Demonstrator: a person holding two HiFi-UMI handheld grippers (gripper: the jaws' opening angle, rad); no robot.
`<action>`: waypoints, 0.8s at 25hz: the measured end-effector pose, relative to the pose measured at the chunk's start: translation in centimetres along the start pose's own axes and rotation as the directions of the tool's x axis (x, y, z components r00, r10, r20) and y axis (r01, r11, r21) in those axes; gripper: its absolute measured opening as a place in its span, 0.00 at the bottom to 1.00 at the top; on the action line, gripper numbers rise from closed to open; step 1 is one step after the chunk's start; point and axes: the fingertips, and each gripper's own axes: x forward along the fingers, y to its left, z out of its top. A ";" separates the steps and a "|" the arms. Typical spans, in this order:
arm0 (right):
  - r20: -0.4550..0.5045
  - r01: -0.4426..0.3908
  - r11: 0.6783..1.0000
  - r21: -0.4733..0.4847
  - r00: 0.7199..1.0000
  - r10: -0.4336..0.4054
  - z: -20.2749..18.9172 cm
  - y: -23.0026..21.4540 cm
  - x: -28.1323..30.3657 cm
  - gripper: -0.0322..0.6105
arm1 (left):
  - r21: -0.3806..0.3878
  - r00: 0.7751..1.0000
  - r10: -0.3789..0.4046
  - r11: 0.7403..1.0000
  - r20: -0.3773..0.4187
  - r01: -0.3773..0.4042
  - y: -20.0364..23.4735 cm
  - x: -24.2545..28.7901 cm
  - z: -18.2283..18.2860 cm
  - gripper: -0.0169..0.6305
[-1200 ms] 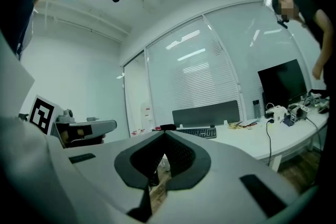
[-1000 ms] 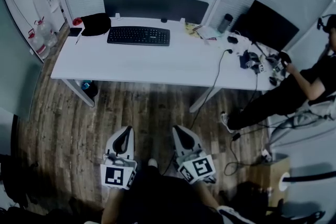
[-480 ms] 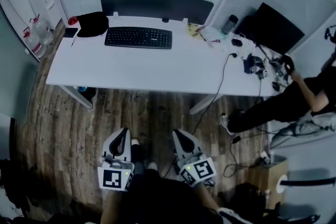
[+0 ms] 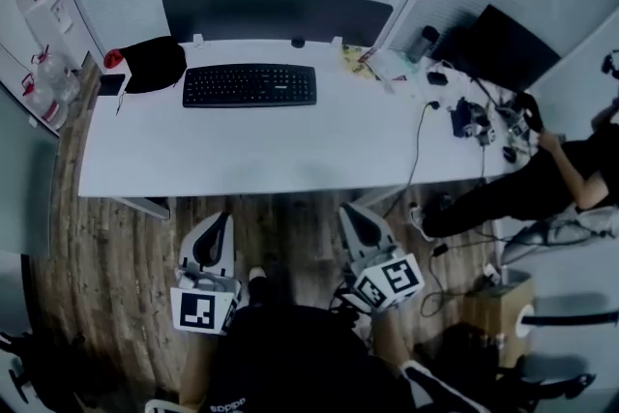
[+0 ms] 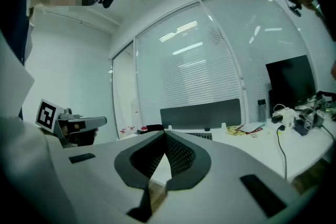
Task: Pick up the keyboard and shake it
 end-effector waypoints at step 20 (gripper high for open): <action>-0.097 0.073 0.997 0.020 0.993 -0.071 0.6 -3.1 8.5 0.05 | -0.076 0.995 -0.089 0.993 -0.049 0.085 5.9 8.2 -2.0 0.03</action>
